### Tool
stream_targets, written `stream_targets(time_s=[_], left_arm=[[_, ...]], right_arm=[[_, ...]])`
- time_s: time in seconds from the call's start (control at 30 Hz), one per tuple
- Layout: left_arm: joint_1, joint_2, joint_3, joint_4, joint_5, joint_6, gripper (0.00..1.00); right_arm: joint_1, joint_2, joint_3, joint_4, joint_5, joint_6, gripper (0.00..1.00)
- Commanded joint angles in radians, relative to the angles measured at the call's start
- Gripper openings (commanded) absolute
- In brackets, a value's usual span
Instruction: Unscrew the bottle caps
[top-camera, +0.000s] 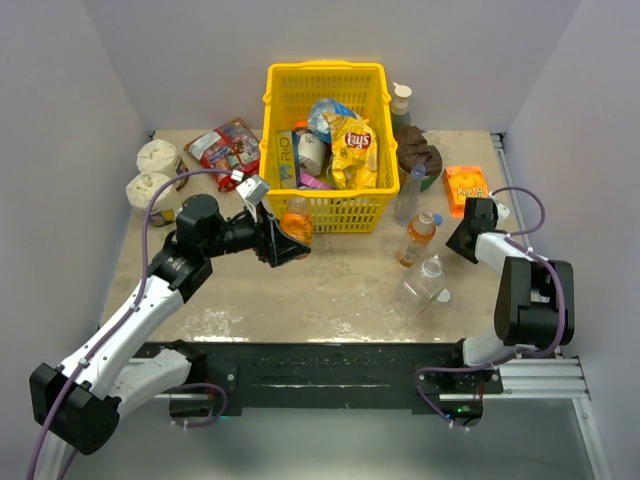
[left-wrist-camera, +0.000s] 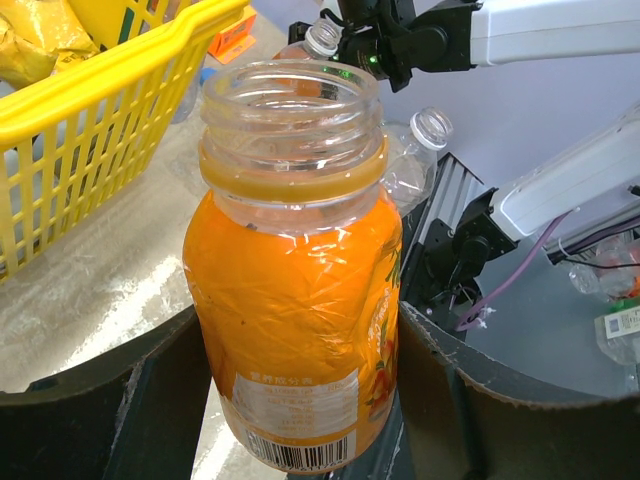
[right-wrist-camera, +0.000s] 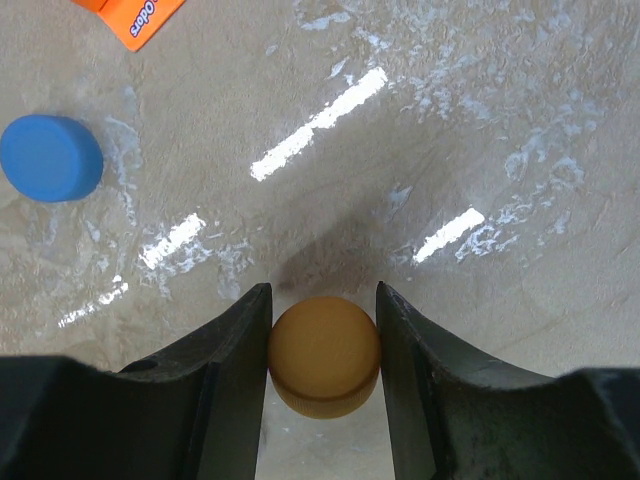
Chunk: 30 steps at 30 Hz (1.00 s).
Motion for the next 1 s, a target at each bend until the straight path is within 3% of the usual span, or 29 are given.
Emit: stream_targets(time_s=[0.0, 0.47, 0.73, 0.97], left_arm=[[0.005, -0.010, 0.044, 0.018, -0.019, 0.016, 0.41], [0.005, 0.001, 0.064, 0.004, -0.012, 0.039, 0.41], [-0.035, 0.012, 0.091, -0.074, -0.001, 0.120, 0.41], [-0.126, -0.005, 0.041, -0.007, -0.055, 0.063, 0.41]], right_arm=[[0.008, 0.010, 0.047, -0.011, 0.049, 0.015, 0.50], [0.009, -0.014, 0.038, -0.020, 0.043, 0.024, 0.64], [0.006, -0.184, 0.139, -0.175, 0.124, -0.012, 0.68], [0.006, -0.439, 0.274, -0.250, 0.023, 0.007, 0.68]])
